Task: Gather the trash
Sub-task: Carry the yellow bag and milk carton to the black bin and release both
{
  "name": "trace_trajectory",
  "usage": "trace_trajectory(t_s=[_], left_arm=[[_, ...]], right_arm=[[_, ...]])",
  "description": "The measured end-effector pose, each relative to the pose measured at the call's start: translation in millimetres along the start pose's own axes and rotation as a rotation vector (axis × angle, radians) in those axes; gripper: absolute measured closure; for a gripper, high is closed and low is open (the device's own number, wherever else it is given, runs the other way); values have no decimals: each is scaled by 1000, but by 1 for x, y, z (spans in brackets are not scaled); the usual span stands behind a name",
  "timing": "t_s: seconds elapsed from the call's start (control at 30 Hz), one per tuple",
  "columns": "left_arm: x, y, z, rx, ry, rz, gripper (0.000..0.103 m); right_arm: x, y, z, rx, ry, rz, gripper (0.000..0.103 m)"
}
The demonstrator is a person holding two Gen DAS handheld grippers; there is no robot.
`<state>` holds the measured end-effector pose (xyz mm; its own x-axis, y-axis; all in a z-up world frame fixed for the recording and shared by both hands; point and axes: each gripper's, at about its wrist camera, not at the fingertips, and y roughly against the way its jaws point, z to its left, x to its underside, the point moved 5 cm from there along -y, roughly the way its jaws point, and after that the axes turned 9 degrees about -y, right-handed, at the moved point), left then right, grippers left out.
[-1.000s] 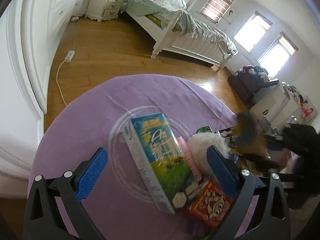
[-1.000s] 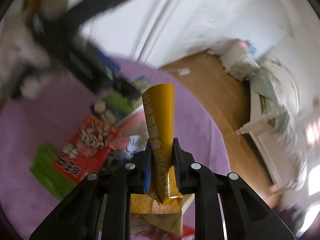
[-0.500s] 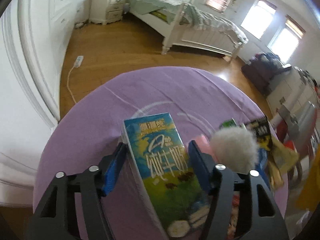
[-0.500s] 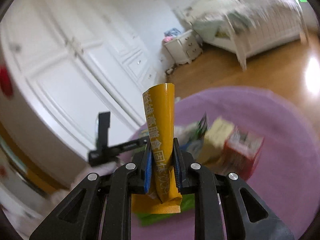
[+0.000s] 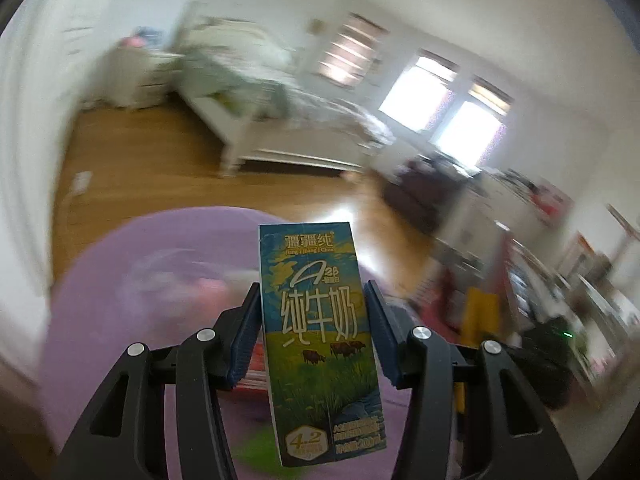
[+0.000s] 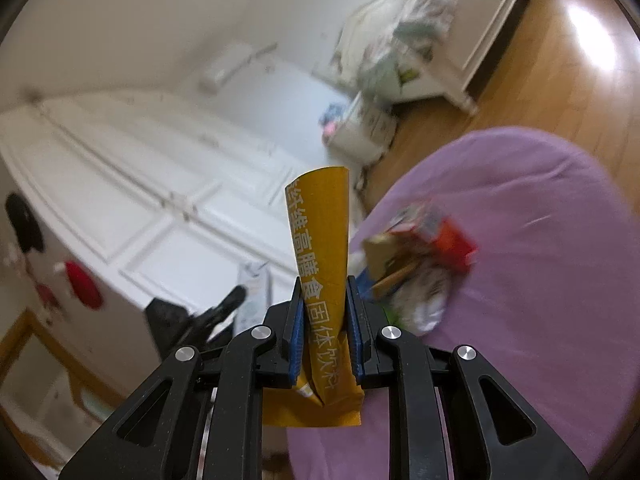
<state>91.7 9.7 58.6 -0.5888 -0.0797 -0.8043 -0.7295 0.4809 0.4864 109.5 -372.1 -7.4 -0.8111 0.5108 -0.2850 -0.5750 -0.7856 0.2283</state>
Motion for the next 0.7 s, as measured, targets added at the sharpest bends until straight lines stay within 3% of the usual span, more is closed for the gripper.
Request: trace_trajectory(t_s=[0.13, 0.2, 0.37, 0.53, 0.7], left_arm=[[5, -44, -102, 220, -76, 66, 53], [15, -72, -142, 296, -98, 104, 53], [71, -161, -245, 483, -135, 264, 53], [119, -225, -299, 546, -151, 402, 53], [156, -263, -320, 536, -165, 491, 53]], right_arm=[[-20, 94, -27, 50, -39, -193, 84], [-30, 132, -44, 98, -53, -277, 84], [-43, 217, -106, 266, -142, -447, 84], [-35, 272, -188, 398, -299, -517, 84], [-21, 274, -235, 437, -386, -517, 84]])
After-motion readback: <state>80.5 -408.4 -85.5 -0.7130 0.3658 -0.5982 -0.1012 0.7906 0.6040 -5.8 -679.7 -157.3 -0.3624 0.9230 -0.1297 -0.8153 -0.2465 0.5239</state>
